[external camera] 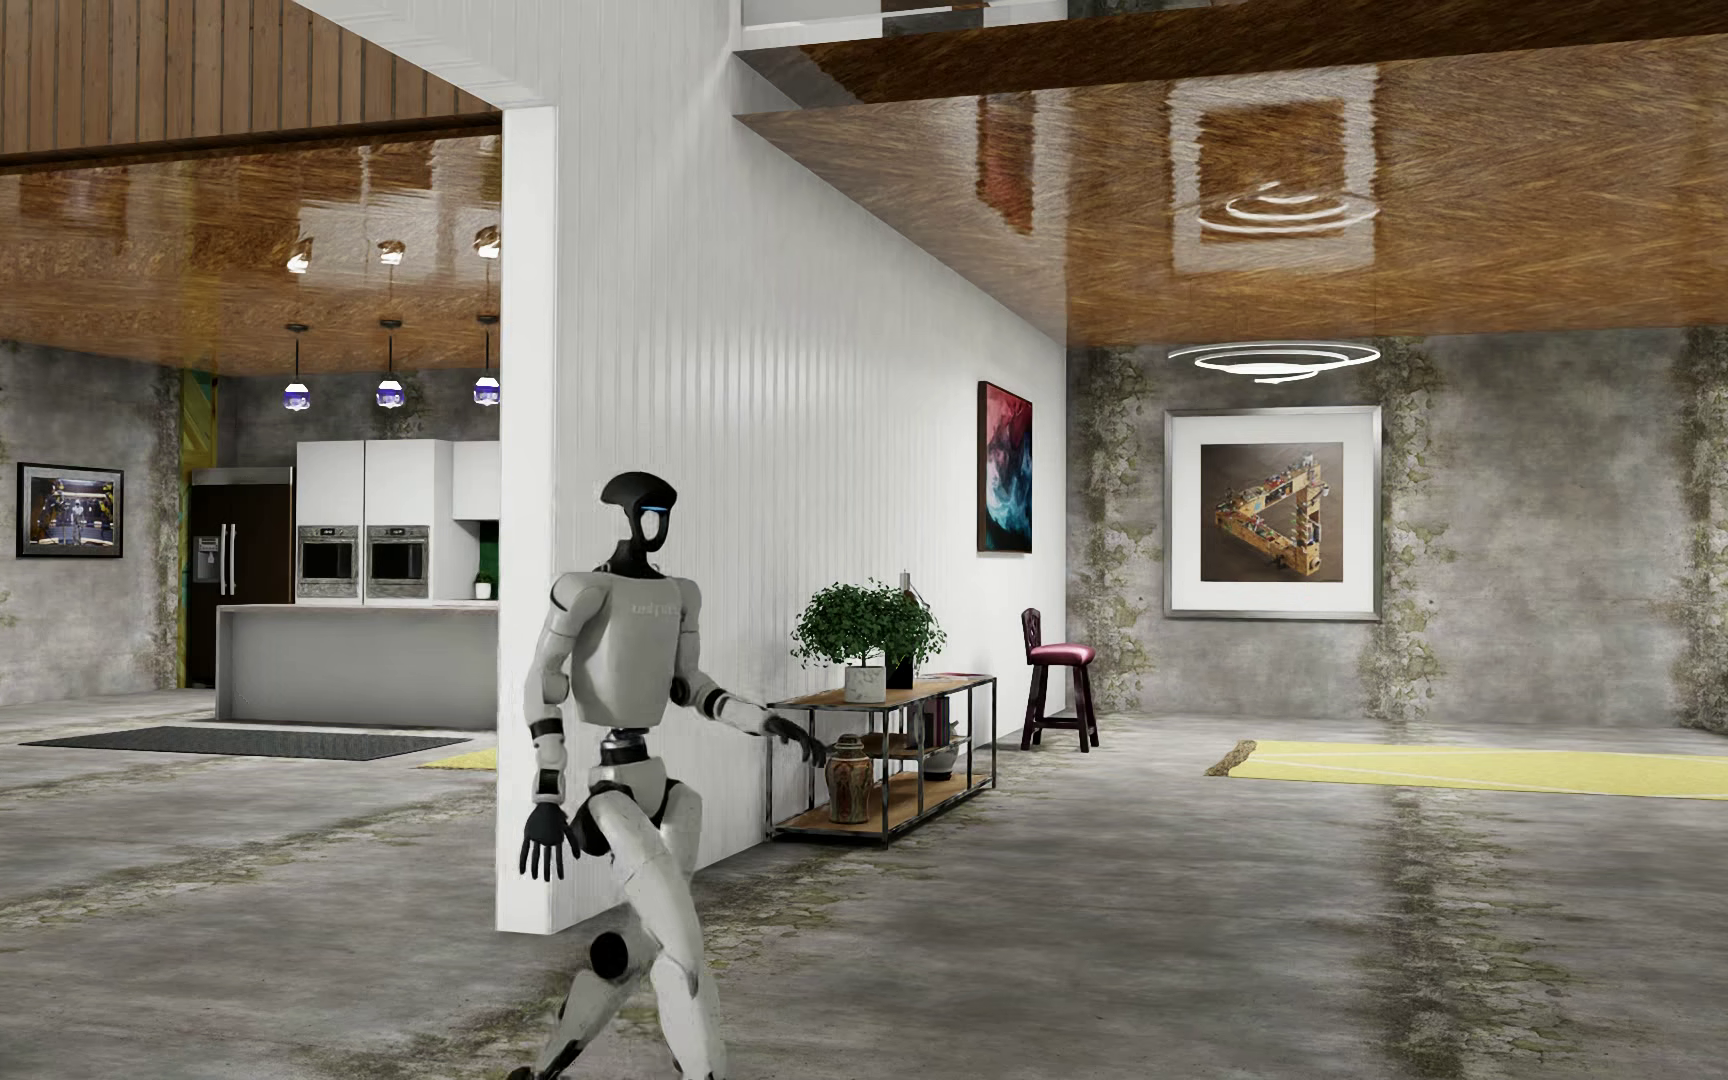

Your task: Head to the stool

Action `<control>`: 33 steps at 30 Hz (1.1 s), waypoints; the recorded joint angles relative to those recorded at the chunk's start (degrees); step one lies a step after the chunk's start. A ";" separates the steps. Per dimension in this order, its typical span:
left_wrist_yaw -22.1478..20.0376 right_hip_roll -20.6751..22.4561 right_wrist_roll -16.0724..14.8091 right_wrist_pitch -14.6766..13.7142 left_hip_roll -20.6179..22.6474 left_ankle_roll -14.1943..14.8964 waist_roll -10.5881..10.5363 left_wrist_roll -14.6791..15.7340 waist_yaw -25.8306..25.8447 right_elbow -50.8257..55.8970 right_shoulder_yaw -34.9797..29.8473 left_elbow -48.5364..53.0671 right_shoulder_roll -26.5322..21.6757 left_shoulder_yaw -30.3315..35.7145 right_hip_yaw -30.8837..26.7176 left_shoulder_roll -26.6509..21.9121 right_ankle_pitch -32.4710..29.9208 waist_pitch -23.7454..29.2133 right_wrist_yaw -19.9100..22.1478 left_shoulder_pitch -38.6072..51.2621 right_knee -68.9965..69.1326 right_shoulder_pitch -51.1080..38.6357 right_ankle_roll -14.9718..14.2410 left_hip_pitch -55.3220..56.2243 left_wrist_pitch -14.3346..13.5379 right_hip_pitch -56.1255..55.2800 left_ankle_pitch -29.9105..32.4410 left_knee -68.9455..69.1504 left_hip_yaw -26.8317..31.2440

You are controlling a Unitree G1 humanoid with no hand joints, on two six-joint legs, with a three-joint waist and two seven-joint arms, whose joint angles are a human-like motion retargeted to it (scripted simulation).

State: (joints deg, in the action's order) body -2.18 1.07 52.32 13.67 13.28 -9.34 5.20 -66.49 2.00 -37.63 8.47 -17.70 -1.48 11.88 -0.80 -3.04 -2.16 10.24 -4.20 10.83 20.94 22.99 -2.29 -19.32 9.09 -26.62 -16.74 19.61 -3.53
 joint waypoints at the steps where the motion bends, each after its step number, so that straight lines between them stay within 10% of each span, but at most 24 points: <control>1: 1.34 0.09 -1.20 0.60 -0.67 0.42 -0.59 0.73 0.47 1.12 2.29 -2.89 1.18 0.19 0.43 -0.22 -3.82 -0.39 2.00 -1.94 3.14 0.21 4.05 -1.49 2.40 1.52 3.45 2.44 -0.17; 3: 3.80 -1.32 -5.44 0.35 -3.48 2.12 -2.44 -1.09 1.24 2.16 6.24 -14.07 3.40 0.42 4.43 -0.39 2.97 -0.64 6.60 -4.21 12.30 1.05 6.39 1.48 7.97 1.74 13.12 16.04 -0.40; 5: 10.13 -2.21 -6.15 2.43 -9.19 15.04 -4.56 -4.22 1.48 -1.80 6.13 -30.38 3.48 -1.05 8.33 -0.17 9.01 -0.54 7.77 -5.01 15.61 -1.35 6.27 12.22 16.28 4.08 24.00 38.89 -2.45; 6: 15.33 -2.46 -3.84 3.57 -12.64 14.05 -5.64 -7.07 1.22 -4.92 4.01 -36.32 2.03 0.10 9.91 -1.08 11.22 -0.52 5.88 -6.06 15.54 -4.08 5.79 18.24 17.83 6.08 24.47 47.69 -3.32; 9: 19.30 -2.10 6.26 4.87 -20.79 9.79 -8.13 -16.44 -1.28 -11.69 -5.30 -35.82 -3.41 5.70 12.06 -7.97 15.56 -0.56 -0.84 -15.51 12.18 -14.28 4.64 34.88 6.07 13.26 18.03 58.01 -5.71; 13: 11.19 -0.56 4.04 -1.18 -25.60 7.09 -9.57 0.05 -5.28 -9.18 -6.10 -26.90 -6.33 -13.07 14.36 -6.69 20.01 -0.85 3.40 -30.77 5.74 -24.03 3.17 49.16 6.40 23.20 15.81 37.03 -10.38; 15: 8.91 0.36 0.43 -2.75 -23.61 7.39 -10.00 3.38 -6.23 -5.64 -5.10 -25.63 -7.34 -16.84 16.36 -5.20 21.70 -1.11 5.08 -33.85 1.58 -27.58 2.05 48.90 10.83 28.32 18.00 10.17 -14.91; 18: 8.81 2.63 -0.47 -2.79 -19.27 13.66 -10.25 0.69 -6.47 -2.48 -5.89 -25.26 -8.24 -15.94 19.60 -3.01 24.08 -1.39 5.50 -35.98 -4.18 -31.70 0.11 49.32 13.61 36.67 13.85 -12.61 -17.11; 19: 10.51 3.16 -0.71 -2.93 -20.04 12.64 -10.22 -1.47 -6.29 -1.92 -5.85 -25.40 -8.15 -15.13 21.18 -2.77 25.52 -1.44 5.63 -36.15 -3.66 -31.85 -0.56 48.36 12.96 39.13 15.35 -9.39 -21.68; 22: 11.87 1.05 0.54 -3.69 -21.71 -3.49 -8.25 -2.63 -7.45 -1.82 -7.81 -21.63 -6.91 -19.83 21.12 2.39 19.75 -1.33 4.73 -36.54 3.39 -29.80 -1.02 44.86 12.69 43.88 18.56 0.67 -26.94; 26: 5.69 -8.38 -0.01 -2.07 -15.60 -4.84 -4.26 -1.17 -7.15 -2.98 -5.45 -22.40 -4.59 -25.38 13.44 9.07 -1.92 -1.11 3.15 -30.59 44.16 -21.38 1.03 38.35 15.95 28.44 13.44 6.78 -24.60; 27: 4.81 -8.86 -0.10 -1.07 -12.95 -4.83 -3.60 -2.64 -6.53 -3.79 -4.76 -24.08 -4.28 -24.26 9.68 8.92 1.61 -1.05 2.09 -27.60 52.03 -19.29 1.22 35.45 16.00 22.84 12.03 5.83 -23.17; 33: 6.32 -16.37 -1.70 1.62 -0.62 -4.52 -1.84 -9.60 -1.33 -5.17 1.36 -18.97 -0.39 -11.36 5.96 1.87 5.64 -1.62 1.20 -8.86 45.67 -6.48 9.53 18.77 -0.17 0.17 6.15 -1.14 -3.79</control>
State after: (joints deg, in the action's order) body 4.14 -15.29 50.62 15.29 12.66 -13.87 3.35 -76.10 0.68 -42.80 9.84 -36.67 -1.87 0.51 5.17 -1.17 3.48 8.62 -2.99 1.96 66.61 16.51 7.24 -0.55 8.92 -26.45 -10.59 18.47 -7.32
